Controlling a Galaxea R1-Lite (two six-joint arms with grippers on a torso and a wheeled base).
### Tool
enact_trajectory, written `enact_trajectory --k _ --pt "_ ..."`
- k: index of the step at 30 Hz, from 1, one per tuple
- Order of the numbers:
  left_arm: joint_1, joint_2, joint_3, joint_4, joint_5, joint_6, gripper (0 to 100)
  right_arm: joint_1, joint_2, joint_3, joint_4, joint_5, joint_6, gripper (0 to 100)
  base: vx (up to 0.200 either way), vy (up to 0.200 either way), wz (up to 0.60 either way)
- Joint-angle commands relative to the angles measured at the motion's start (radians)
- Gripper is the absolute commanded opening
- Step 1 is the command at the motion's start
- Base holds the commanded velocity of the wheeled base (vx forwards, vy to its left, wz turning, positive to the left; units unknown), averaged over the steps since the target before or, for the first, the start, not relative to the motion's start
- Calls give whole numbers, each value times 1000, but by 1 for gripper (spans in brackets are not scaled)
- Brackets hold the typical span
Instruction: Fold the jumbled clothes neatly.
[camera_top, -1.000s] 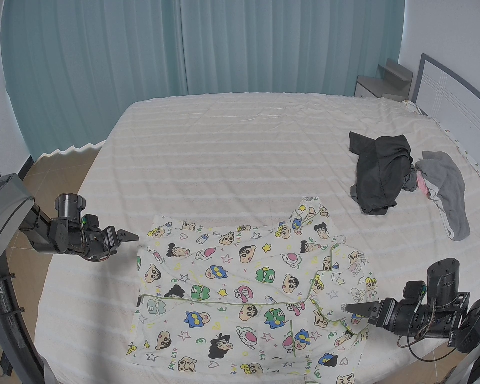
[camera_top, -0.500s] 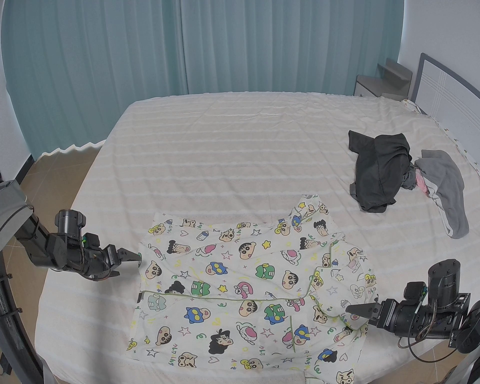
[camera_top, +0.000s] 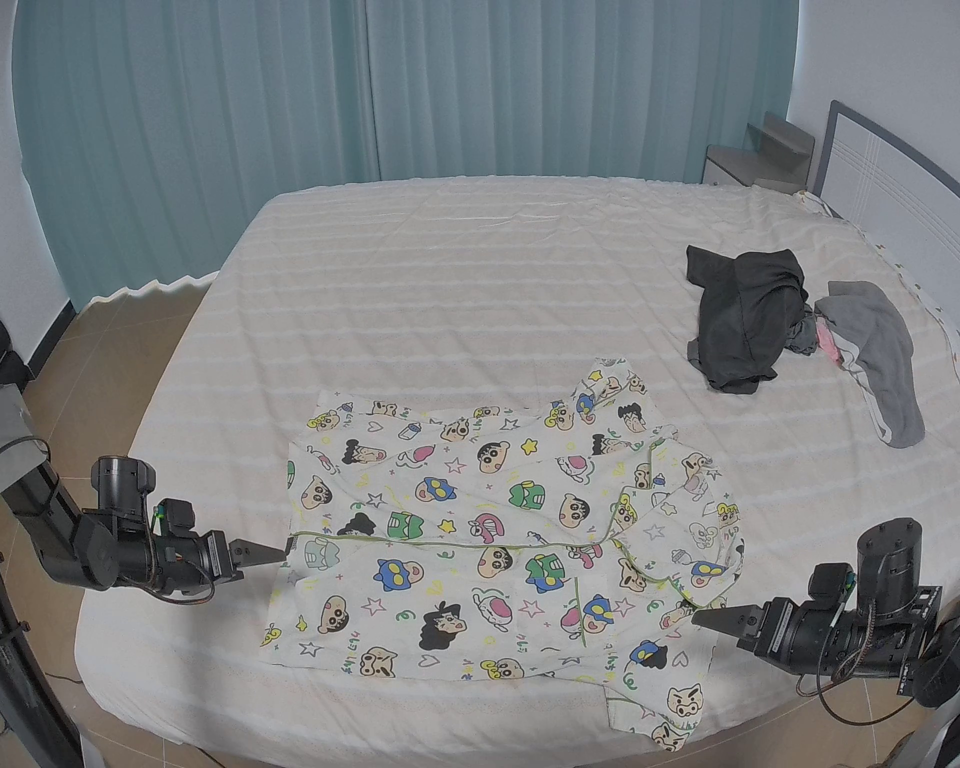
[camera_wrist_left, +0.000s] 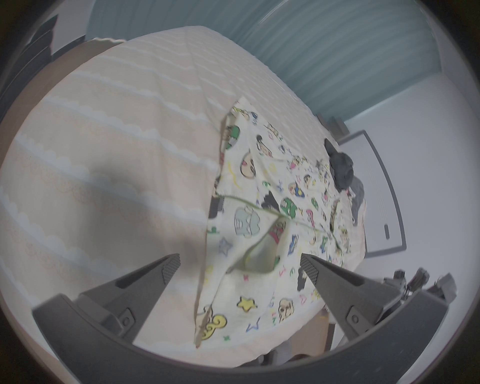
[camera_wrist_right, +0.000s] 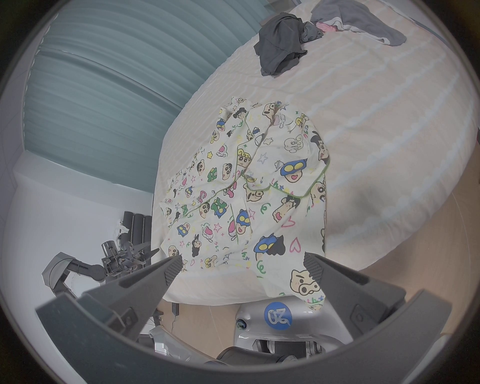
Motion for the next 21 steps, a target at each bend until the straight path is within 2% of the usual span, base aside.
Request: enact_trajectory --k 1,6,9,10,14,21 --pt "-15 21 24 -6 -4 50 100 2 0 0 -1 0 0 100 0 0 0" --pt "-70 102 -15 -14 7 112 100 2 0 0 -1 0 0 100 0 0 0" --pt "-75 131 -38 -24 21 143 100 2 0 0 -1 0 0 100 0 0 0" --pt "-82 157 -64 -26 50 172 100 5 0 0 -1 0 0 100 0 0 0" --pt "-104 175 -93 -26 91 181 100 9 2 1 -1 0 0 100 0 0 0" --pt "-125 175 -95 -26 88 182 100 11 2 1 -1 0 0 100 0 0 0"
